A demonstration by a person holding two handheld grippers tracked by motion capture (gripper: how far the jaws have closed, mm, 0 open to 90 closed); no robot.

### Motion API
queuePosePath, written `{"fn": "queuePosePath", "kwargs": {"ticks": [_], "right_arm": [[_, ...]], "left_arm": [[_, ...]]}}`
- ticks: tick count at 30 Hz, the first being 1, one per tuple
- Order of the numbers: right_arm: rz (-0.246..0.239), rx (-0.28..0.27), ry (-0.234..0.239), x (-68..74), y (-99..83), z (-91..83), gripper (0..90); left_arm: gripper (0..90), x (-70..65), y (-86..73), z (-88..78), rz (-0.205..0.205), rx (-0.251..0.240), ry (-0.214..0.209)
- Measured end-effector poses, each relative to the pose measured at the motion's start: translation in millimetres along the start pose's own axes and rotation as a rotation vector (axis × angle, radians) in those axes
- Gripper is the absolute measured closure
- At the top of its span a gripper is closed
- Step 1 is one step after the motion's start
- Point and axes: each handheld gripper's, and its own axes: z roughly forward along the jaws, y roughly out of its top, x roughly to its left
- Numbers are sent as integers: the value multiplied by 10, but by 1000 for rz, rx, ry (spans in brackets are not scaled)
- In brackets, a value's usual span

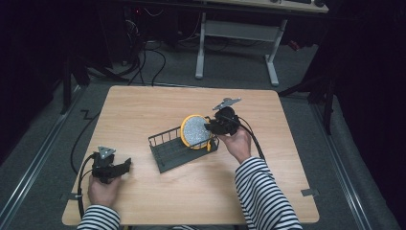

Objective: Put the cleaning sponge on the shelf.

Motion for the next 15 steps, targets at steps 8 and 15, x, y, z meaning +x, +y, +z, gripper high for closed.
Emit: {"fn": "queuePosePath", "kwargs": {"ticks": [8,15], "right_arm": [[4,-55,-8,-16,-16,-134,576],[38,-89,-26,-105,-103,-326,564]], "left_arm": [[252,3,-2,0,-3,-3,-2],[252,5,-2,0,-5,-4,-3]]}}
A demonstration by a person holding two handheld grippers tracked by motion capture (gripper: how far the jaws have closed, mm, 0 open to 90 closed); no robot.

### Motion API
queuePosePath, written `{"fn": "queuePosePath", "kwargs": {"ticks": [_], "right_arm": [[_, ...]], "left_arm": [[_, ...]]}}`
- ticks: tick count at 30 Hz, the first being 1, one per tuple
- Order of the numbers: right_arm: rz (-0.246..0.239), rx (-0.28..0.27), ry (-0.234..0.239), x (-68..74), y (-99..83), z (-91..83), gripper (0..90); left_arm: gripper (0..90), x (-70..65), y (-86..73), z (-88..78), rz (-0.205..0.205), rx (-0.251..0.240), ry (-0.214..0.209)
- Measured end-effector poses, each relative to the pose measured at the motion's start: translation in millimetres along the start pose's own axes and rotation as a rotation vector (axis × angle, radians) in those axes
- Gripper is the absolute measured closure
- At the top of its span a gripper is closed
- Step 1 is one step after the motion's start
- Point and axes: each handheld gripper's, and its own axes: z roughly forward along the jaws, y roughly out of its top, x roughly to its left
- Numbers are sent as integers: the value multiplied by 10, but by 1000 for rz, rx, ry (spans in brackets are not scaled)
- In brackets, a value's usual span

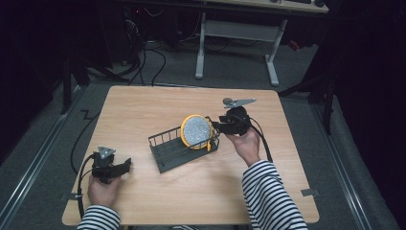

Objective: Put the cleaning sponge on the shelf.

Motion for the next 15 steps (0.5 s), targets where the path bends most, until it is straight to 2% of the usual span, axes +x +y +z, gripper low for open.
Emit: {"fn": "queuePosePath", "kwargs": {"ticks": [10,15], "right_arm": [[55,-33,-47,-222,-269,-347,555],[108,-61,-58,-342,-445,-523,540]], "left_arm": [[253,-4,1,1,3,2,2],[253,-9,2,2,6,3,7]]}}
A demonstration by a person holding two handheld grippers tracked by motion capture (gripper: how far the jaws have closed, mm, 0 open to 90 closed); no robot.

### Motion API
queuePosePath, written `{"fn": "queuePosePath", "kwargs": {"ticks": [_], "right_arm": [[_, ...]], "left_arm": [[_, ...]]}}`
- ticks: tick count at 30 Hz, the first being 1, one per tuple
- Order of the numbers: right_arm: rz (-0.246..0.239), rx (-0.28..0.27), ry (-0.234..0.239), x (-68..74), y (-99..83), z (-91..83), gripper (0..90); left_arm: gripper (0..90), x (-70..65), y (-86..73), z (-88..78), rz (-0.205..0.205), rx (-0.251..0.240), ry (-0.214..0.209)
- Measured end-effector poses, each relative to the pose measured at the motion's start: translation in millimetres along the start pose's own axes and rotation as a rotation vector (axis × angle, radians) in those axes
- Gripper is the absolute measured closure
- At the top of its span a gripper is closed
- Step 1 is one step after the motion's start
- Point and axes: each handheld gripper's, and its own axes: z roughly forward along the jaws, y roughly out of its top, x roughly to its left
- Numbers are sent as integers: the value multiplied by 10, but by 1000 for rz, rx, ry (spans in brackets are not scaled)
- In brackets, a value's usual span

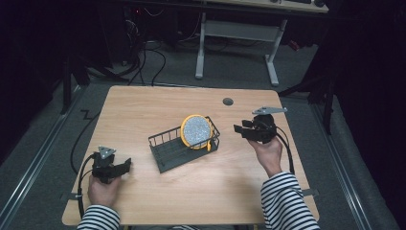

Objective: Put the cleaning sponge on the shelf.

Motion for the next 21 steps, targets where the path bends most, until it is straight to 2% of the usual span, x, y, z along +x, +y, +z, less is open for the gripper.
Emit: {"fn": "queuePosePath", "kwargs": {"ticks": [3,8,12,14,15,16,21], "right_arm": [[33,-3,-4,-68,-109,-55,511],[44,20,-55,-164,-394,-79,492],[83,28,-82,-235,-634,-77,477],[100,39,-95,-278,-768,-58,461],[103,57,-115,-287,-824,-40,456],[99,52,-132,-298,-909,-19,457],[142,76,-164,-359,-1180,102,449]], "left_arm": [[253,0,0,0,0,0,0],[253,0,-1,0,0,0,0],[253,0,0,-2,0,1,-1],[253,0,-1,-1,0,0,0],[253,0,-1,-2,0,1,-1],[253,0,0,-2,0,1,-1],[253,0,-1,-1,0,0,0]]}}
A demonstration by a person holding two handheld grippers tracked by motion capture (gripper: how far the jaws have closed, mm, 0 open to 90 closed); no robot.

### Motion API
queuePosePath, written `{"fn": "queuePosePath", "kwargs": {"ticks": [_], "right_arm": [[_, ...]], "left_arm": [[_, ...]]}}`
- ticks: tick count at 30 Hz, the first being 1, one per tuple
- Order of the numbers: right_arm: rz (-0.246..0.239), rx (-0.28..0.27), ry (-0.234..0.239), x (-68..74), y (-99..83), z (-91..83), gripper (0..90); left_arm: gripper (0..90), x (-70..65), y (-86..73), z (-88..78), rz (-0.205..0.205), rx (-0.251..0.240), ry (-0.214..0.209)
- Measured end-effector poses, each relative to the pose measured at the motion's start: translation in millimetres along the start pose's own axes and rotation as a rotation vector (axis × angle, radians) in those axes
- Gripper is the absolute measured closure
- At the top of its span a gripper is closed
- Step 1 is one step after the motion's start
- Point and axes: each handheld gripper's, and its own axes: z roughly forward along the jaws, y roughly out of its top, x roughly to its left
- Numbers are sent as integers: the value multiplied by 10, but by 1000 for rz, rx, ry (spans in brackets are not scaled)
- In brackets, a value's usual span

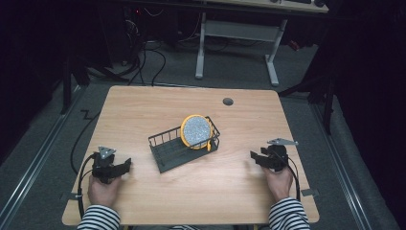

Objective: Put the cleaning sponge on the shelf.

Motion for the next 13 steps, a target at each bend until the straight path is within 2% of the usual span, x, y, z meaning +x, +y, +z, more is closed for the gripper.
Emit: {"fn": "queuePosePath", "kwargs": {"ticks": [4,6,7,9,13], "right_arm": [[10,6,-19,-10,-152,86,436],[-19,-15,-37,15,-191,87,435],[-48,-25,-53,38,-216,91,435],[-83,-19,-82,77,-219,97,429],[-78,-19,-82,79,-220,97,418]], "left_arm": [[253,0,0,0,0,1,-1],[253,0,0,0,0,1,0],[253,0,-1,0,1,0,-1],[253,-1,-1,-1,0,0,0],[253,0,-4,-6,-7,2,9]]}}
